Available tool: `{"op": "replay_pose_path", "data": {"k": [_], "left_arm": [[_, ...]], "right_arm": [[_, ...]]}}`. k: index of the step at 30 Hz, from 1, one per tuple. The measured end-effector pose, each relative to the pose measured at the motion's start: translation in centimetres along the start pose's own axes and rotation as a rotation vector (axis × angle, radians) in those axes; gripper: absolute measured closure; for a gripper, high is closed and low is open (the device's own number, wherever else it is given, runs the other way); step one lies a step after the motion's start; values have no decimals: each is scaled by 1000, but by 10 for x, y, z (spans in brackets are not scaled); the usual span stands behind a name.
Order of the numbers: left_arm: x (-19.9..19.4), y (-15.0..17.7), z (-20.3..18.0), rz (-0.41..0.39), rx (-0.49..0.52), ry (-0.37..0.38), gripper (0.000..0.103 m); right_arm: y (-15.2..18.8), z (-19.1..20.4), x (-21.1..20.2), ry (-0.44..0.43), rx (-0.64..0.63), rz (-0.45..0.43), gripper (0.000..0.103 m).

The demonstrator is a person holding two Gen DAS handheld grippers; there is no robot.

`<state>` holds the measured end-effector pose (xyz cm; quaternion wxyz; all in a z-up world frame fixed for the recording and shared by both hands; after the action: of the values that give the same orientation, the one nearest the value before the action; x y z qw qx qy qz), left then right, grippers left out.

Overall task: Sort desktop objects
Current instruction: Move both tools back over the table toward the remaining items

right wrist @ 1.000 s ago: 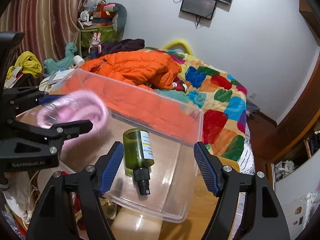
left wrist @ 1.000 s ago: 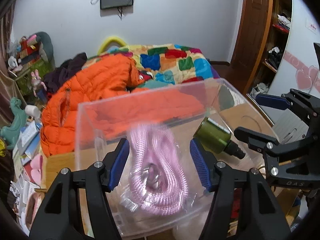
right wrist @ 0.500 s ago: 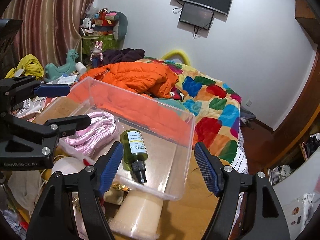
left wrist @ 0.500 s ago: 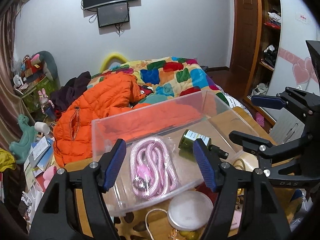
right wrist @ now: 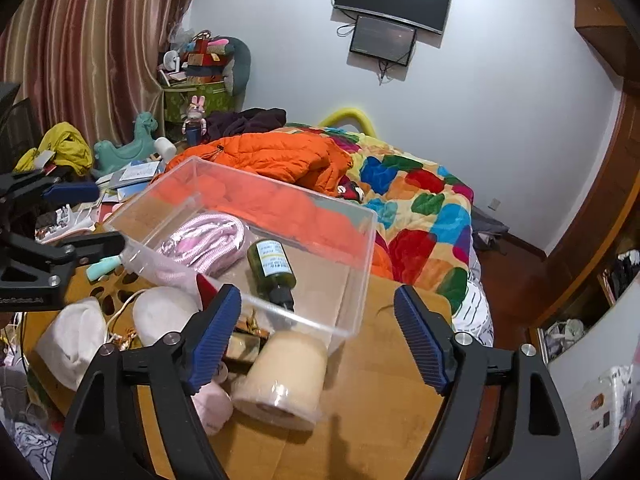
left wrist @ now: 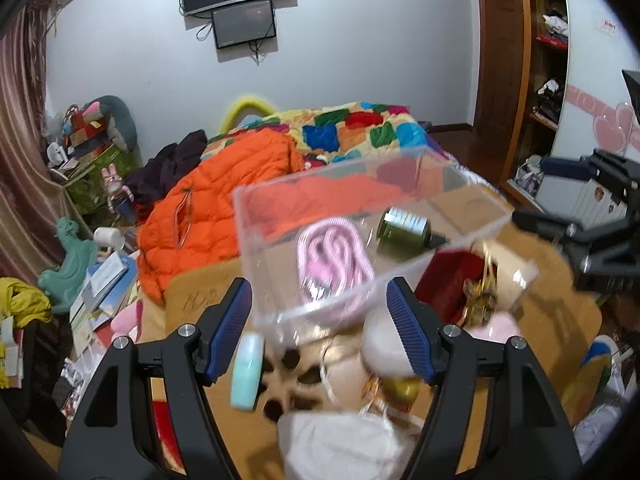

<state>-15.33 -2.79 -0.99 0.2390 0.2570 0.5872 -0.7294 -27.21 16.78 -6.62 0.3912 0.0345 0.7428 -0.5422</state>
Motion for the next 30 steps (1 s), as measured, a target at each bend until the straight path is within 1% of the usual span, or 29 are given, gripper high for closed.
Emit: {"op": "replay_pose_path", "data": {"k": [3, 6, 11, 13, 15, 16, 19, 21, 24, 27, 30], "left_arm": [[-3, 21, 3, 27, -8, -4, 33], [-5, 44, 3, 58, -23, 7, 33], [-3, 81, 2, 129, -45, 44, 33], [-3, 89, 1, 147, -48, 44, 33], [-3, 99, 0, 167, -62, 63, 33], [-4, 101, -1, 171, -66, 73, 33], [-8, 106, -9, 172, -68, 107, 33], [-8, 109, -14, 173, -61, 105, 33], [-7, 113, -15, 172, -67, 101, 31], [-8, 114, -16, 174, -102, 122, 31], [-12, 113, -16, 162, -117, 138, 31]], "right_arm": [[9, -1, -3, -1, 20, 8, 26], [20, -6, -3, -10, 49, 25, 26], [42, -12, 5, 13, 53, 73, 26], [48, -15, 9, 27, 50, 96, 26], [53, -18, 10, 18, 57, 110, 25], [55, -18, 10, 6, 68, 115, 23], [59, -17, 8, -26, 87, 121, 22], [62, -13, 9, -55, 94, 133, 22], [67, -6, 10, -69, 82, 134, 22], [72, 1, 15, -87, 78, 145, 22], [77, 4, 23, -109, 90, 154, 22]]}}
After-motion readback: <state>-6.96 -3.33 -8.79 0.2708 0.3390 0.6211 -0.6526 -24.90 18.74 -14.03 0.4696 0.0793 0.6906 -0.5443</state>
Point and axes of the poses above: each gripper's, at about its wrist camera, not at the fingertips, and x roughly the way its jaws point, z to its left, y to its underside, the point moved 8 cm from there along x, roughly the way its jaws point, and after that the axes turned 6 degrees about x, right-handed, at the moved point
